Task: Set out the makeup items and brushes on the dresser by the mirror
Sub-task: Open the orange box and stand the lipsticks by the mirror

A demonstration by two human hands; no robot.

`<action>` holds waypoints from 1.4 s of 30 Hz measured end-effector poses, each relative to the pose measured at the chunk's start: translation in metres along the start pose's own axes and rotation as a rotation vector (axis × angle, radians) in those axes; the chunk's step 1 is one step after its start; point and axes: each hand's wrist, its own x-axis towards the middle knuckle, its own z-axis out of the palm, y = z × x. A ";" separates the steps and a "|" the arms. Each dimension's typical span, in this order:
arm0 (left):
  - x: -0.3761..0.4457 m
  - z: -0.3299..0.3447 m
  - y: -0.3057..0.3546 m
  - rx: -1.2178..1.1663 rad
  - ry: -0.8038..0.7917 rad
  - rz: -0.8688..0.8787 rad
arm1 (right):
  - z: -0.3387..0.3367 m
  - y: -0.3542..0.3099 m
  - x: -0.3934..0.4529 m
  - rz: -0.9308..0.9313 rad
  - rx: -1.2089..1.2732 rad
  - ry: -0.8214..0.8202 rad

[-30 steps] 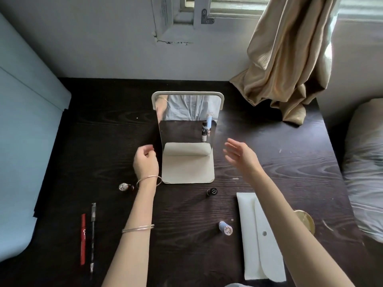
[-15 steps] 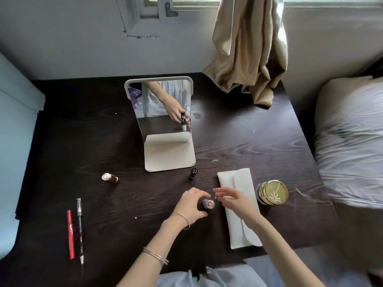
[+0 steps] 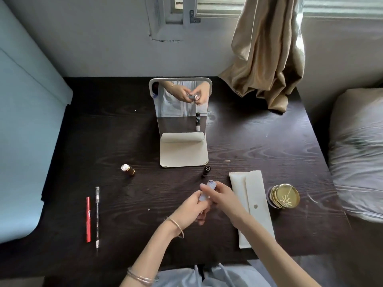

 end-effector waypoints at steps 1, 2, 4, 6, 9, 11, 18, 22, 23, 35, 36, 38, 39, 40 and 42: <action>-0.005 -0.002 0.000 0.019 0.018 0.014 | 0.007 -0.004 -0.001 -0.009 0.017 -0.006; -0.009 -0.005 0.001 0.046 0.039 0.026 | 0.012 -0.004 -0.001 -0.022 0.002 -0.002; -0.015 -0.010 -0.001 0.087 0.062 0.038 | 0.021 -0.005 -0.001 -0.042 -0.055 0.008; -0.024 -0.018 -0.007 0.072 0.022 0.026 | 0.016 -0.009 0.002 -0.032 -0.021 0.113; -0.043 -0.038 -0.026 0.021 0.008 0.005 | -0.026 -0.028 0.007 -0.011 0.194 0.328; -0.053 -0.053 -0.039 0.040 0.089 -0.001 | -0.050 -0.036 0.004 -0.044 0.189 0.210; -0.050 -0.060 -0.052 -0.032 0.334 0.090 | -0.007 0.012 0.004 -0.140 -0.047 -0.125; -0.048 -0.057 -0.050 -0.056 0.432 0.145 | 0.026 0.053 0.012 -0.269 -0.195 0.025; -0.048 -0.058 -0.050 -0.053 0.451 0.147 | 0.030 0.061 0.013 -0.281 -0.247 0.037; -0.051 -0.047 -0.039 0.001 0.531 0.191 | 0.030 0.058 0.006 -0.351 -0.744 0.057; -0.050 -0.046 -0.037 -0.020 0.541 0.201 | 0.032 0.049 -0.002 -0.442 -0.785 0.095; -0.047 -0.043 -0.033 -0.057 0.557 0.216 | 0.041 0.032 -0.018 -0.512 -0.674 0.058; -0.047 -0.040 -0.030 -0.079 0.552 0.223 | 0.047 0.023 -0.024 -0.476 -0.531 -0.002; -0.046 -0.037 -0.027 -0.109 0.538 0.229 | 0.052 0.017 -0.028 -0.419 -0.366 -0.056; -0.044 -0.032 -0.019 -0.207 0.501 0.222 | 0.058 0.008 -0.029 -0.361 -0.143 -0.064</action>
